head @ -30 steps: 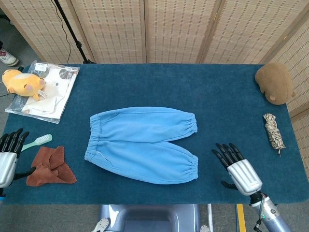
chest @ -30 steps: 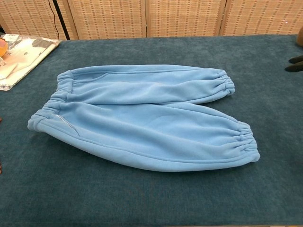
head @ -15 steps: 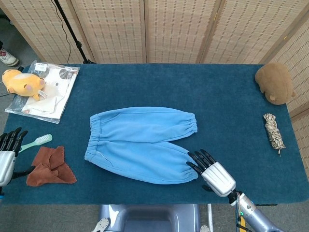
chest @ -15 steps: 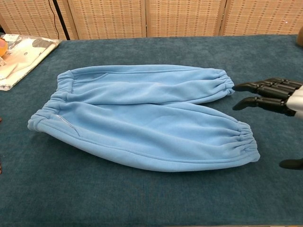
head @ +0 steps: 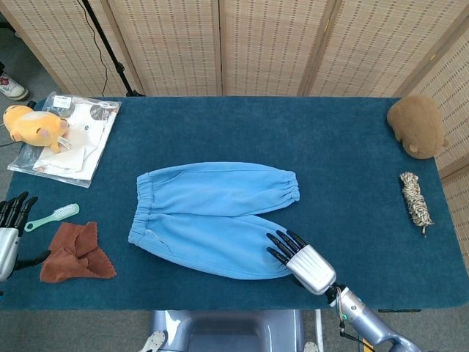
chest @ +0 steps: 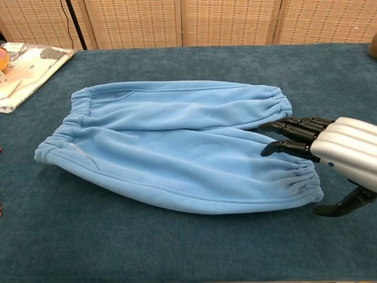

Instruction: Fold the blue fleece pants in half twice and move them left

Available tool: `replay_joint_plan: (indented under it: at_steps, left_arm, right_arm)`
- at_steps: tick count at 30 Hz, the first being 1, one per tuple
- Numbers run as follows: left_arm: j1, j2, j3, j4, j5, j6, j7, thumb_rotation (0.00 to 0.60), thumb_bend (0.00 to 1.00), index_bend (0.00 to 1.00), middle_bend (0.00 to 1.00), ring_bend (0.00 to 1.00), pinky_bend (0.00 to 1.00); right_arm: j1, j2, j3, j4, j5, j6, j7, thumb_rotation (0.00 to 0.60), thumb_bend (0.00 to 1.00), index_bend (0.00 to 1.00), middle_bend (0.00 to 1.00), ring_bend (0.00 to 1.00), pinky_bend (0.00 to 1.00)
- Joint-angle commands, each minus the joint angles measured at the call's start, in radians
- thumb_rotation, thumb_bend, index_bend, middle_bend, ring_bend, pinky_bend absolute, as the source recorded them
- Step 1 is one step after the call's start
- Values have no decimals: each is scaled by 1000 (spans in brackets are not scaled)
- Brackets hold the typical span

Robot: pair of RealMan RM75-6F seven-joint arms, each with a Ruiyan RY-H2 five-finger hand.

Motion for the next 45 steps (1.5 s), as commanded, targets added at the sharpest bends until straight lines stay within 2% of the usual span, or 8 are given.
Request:
replay_joint_plan:
  at_steps: [1, 12, 19, 25, 30, 35, 42, 45]
  left_arm:
    - [0, 2, 0, 0, -1, -1, -6, 600, 0, 0, 0, 0, 0]
    - [0, 5, -1, 1, -6, -3, -14, 600, 0, 0, 0, 0, 0]
    - [-1, 5, -1, 2, -7, -6, -15, 600, 0, 0, 0, 0, 0]
    - [-7, 1, 2, 2, -3, -16, -5, 600, 0, 0, 0, 0, 0]
    - [-14, -9, 5, 9, 17, -14, 5, 600, 0, 0, 0, 0, 0]
    - [-55, -40, 9, 84, 92, -31, -37, 600, 0, 0, 0, 0, 0]
    - [-155, -74, 46, 237, 286, -55, -193, 600, 0, 0, 0, 0, 3]
    - [-199, -83, 66, 293, 369, -52, -236, 600, 0, 0, 0, 0, 51]
  right_arm:
    - [9, -35, 2, 38, 7, 8, 8, 600, 0, 219, 57, 48, 176]
    - [33, -134, 1, 137, -2, 57, 43, 600, 6, 346, 164, 172, 286]
    - [42, -169, -5, 178, -10, 92, 74, 600, 301, 496, 300, 312, 373]
    - [49, -189, -12, 197, -4, 93, 85, 600, 466, 534, 335, 341, 410]
    - [54, -198, -14, 202, 8, 94, 110, 600, 507, 581, 372, 369, 445]
    - [55, -195, -12, 180, 42, 95, 196, 600, 511, 639, 426, 424, 490]
    - [55, -179, -9, 136, 101, 69, 300, 600, 515, 680, 468, 472, 511]
    - [53, -164, -8, 93, 136, 51, 359, 600, 516, 681, 469, 473, 512]
